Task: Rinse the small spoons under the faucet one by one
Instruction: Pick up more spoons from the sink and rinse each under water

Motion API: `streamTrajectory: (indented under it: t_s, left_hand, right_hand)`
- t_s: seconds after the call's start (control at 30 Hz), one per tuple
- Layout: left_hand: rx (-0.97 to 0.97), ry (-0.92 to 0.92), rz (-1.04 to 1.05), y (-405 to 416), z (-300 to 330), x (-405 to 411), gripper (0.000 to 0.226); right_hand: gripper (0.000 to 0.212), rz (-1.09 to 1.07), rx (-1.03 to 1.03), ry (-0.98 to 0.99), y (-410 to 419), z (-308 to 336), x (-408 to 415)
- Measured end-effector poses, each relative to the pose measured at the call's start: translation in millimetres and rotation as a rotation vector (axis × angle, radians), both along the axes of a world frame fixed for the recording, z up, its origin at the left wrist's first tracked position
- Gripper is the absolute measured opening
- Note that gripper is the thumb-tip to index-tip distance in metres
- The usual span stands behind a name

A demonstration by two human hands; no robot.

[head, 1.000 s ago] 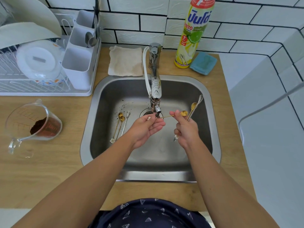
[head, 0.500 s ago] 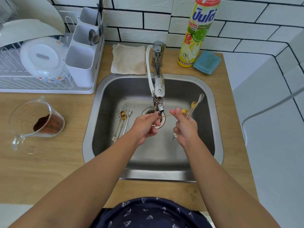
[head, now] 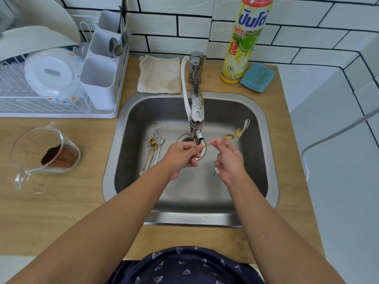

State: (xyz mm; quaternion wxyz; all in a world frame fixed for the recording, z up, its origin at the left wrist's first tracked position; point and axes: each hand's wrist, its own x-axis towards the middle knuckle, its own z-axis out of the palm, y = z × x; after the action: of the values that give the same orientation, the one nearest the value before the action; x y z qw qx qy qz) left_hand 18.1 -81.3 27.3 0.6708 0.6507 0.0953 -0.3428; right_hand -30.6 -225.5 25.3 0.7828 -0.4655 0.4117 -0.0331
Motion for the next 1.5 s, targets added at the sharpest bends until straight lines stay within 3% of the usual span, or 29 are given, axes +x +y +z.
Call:
streamTrajectory:
  t_s: [0.13, 0.23, 0.3, 0.47, 0.67, 0.83, 1.0, 1.07, 1.2, 1.33, 1.5]
  left_hand:
    - [-0.001, 0.083, 0.071, 1, -2, 3, 0.021]
    - [-0.267, 0.235, 0.134, 6, -4, 0, 0.015]
    - [-0.327, 0.280, 0.140, 10, -4, -2, 0.015]
    - [-0.037, 0.185, 0.140, 2, -2, 0, 0.019]
    - [-0.379, 0.298, 0.130, 11, -1, 2, 0.021]
    - [-0.057, 0.150, 0.140, 1, -1, 0, 0.010]
    - [0.011, -0.119, 0.116, 7, -6, 0, 0.003]
    - [-0.081, -0.050, 0.168, 12, -5, 0, 0.005]
    - [-0.297, 0.260, 0.221, 19, -5, -1, 0.016]
    - [-0.291, 0.348, 0.272, 15, -1, 2, 0.011]
    - [-0.247, 0.374, 0.190, 15, 0, 4, 0.014]
  right_hand:
    - [0.013, 0.011, 0.007, -0.011, 4, 0, -1]
    - [0.015, 0.015, 0.002, -0.030, 2, 1, 0]
    - [0.016, 0.030, -0.026, -0.032, 2, 0, 2]
    - [0.020, 0.115, -0.081, -0.019, 10, -1, 4]
    - [0.016, 0.032, -0.116, -0.010, -3, 1, 5]
    - [0.021, 0.044, -0.104, 0.008, 8, 3, 6]
    - [0.015, 0.029, -0.110, 0.079, 7, 1, 5]
    - [0.017, 0.037, -0.098, 0.069, 9, 2, 7]
    - [0.027, 0.057, -0.111, 0.021, 12, 5, 10]
    - [0.022, 0.079, -0.151, 0.002, 15, 4, 8]
    - [0.022, 0.079, -0.180, -0.022, 13, 5, 8]
